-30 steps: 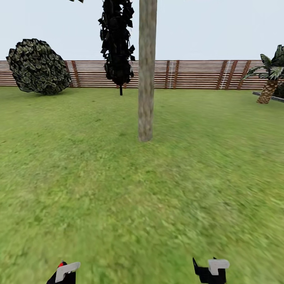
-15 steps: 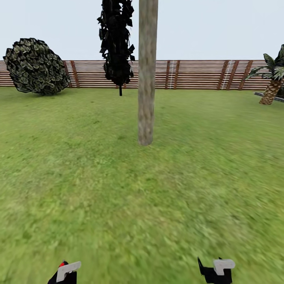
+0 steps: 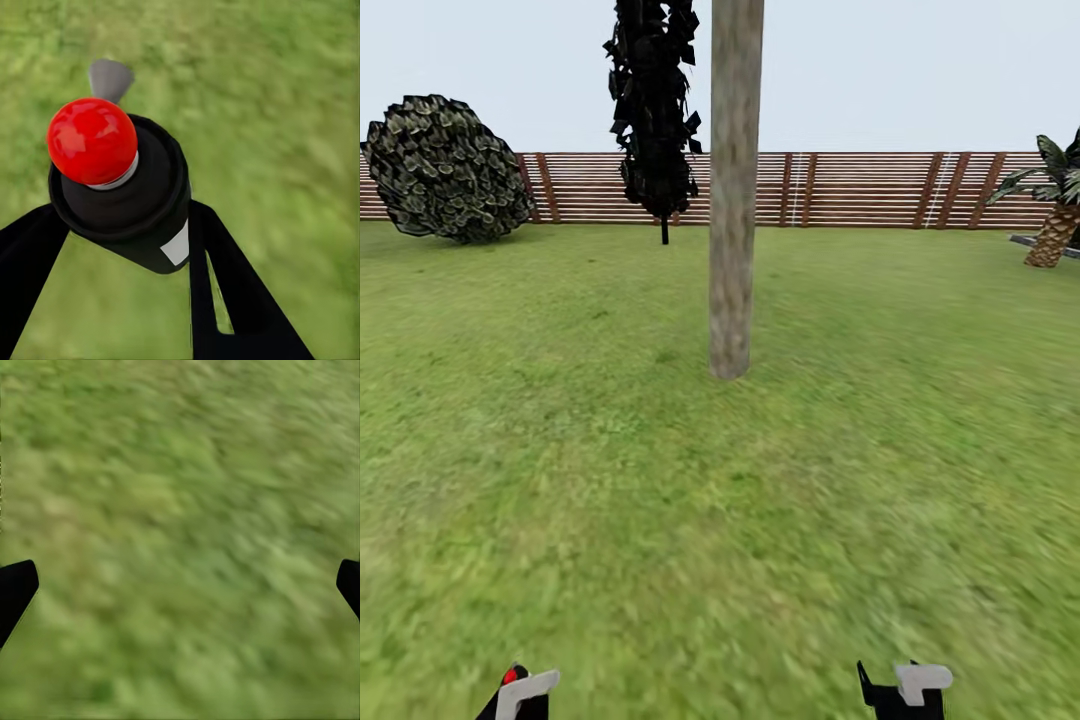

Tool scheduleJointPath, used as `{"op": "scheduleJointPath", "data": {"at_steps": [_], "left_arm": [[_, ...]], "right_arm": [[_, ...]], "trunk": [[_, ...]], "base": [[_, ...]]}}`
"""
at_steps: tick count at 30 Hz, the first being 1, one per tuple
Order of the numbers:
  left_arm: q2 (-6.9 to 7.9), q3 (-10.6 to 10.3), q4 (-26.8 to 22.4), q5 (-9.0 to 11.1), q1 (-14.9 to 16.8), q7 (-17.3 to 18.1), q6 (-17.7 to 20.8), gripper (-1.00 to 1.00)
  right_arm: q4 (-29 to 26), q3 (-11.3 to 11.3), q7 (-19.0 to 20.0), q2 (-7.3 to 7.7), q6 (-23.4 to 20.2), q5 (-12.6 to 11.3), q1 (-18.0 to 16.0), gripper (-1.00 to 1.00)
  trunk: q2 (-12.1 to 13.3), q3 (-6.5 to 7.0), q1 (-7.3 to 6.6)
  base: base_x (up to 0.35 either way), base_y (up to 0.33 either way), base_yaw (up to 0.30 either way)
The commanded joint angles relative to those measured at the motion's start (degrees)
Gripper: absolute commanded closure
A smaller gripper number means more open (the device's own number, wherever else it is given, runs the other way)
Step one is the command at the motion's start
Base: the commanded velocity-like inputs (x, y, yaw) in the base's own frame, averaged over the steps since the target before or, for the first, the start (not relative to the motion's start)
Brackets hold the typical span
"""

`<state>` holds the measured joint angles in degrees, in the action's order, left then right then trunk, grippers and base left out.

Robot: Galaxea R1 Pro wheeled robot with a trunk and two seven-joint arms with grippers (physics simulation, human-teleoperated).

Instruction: In the garden, pick up the pesticide atomizer on the floor and spray pesticide onto both trees until each tree trunk is fully covered.

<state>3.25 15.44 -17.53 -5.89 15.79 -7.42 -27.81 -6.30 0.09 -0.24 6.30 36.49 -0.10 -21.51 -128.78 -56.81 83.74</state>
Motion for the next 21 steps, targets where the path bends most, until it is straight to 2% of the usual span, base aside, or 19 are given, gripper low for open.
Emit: {"op": "scheduleJointPath", "data": {"at_steps": [1, 21], "left_arm": [[-0.01, 0.18, 0.02, -0.61, 0.04, -0.31, -0.19, 1.0], [-0.17, -0.01, 0.15, -0.57, -0.22, -0.32, -0.31, 1.0]], "right_arm": [[0.18, 0.0, -0.03, -0.06, 0.17, -0.03, -0.03, -1.0], [0.56, 0.0, 0.2, -0.32, 0.16, 0.18, -0.03, -1.0]], "trunk": [[-0.02, -0.05, 0.02], [-0.02, -0.05, 0.02]], "base": [[0.338, 0.0, 0.0], [0.338, 0.0, 0.0]]}}
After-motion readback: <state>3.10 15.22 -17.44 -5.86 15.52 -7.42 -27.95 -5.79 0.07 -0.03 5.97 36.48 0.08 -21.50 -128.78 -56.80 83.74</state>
